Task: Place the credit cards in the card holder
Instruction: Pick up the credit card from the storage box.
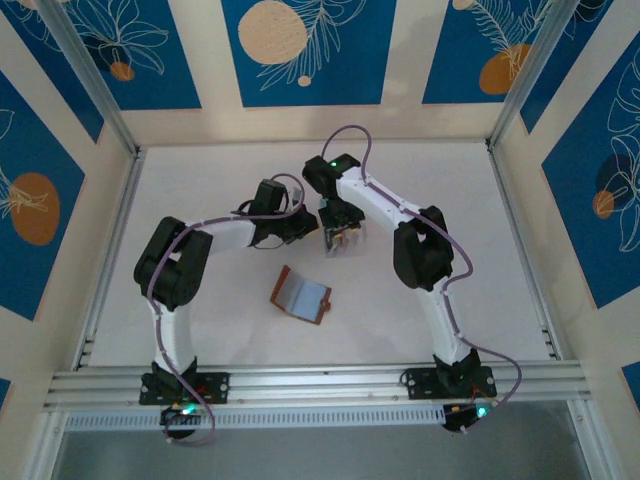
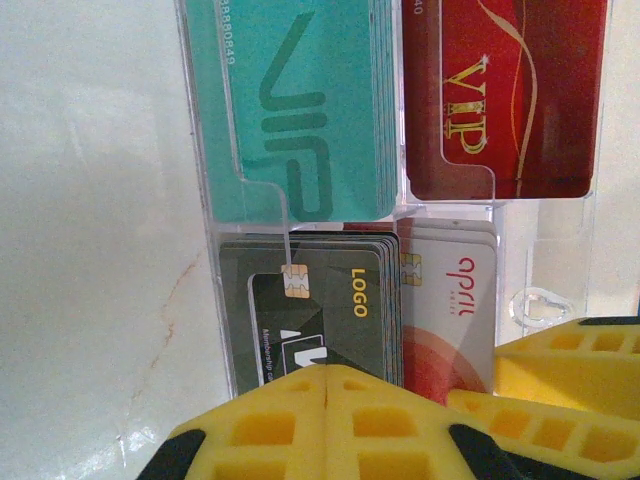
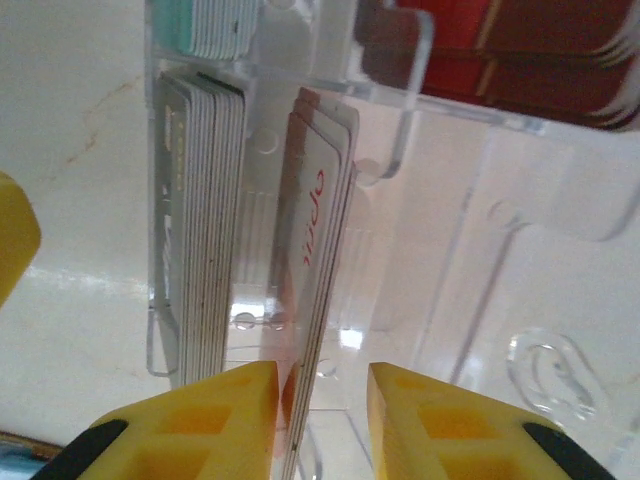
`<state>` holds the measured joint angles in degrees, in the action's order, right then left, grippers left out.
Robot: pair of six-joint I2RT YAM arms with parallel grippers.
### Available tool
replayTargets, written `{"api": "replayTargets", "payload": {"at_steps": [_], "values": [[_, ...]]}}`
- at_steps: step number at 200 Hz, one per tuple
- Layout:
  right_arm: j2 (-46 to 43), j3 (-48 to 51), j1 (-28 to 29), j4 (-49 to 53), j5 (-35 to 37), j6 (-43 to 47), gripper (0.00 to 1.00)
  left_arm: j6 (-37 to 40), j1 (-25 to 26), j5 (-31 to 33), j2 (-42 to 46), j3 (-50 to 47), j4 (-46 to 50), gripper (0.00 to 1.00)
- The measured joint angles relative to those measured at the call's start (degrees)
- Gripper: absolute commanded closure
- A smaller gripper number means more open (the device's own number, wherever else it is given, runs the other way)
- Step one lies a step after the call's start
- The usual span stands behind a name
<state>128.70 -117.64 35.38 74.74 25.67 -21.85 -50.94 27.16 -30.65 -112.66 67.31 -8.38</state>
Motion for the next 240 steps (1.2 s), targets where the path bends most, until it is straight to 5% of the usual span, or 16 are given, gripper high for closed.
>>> {"api": "replayTargets", "payload": {"at_steps": [240], "values": [[3.87, -3.87, 0.94, 3.08, 7.02, 1.07, 0.70, -0.04, 0.00, -0.02, 0.00, -0.11, -1.49, 1.00]]}}
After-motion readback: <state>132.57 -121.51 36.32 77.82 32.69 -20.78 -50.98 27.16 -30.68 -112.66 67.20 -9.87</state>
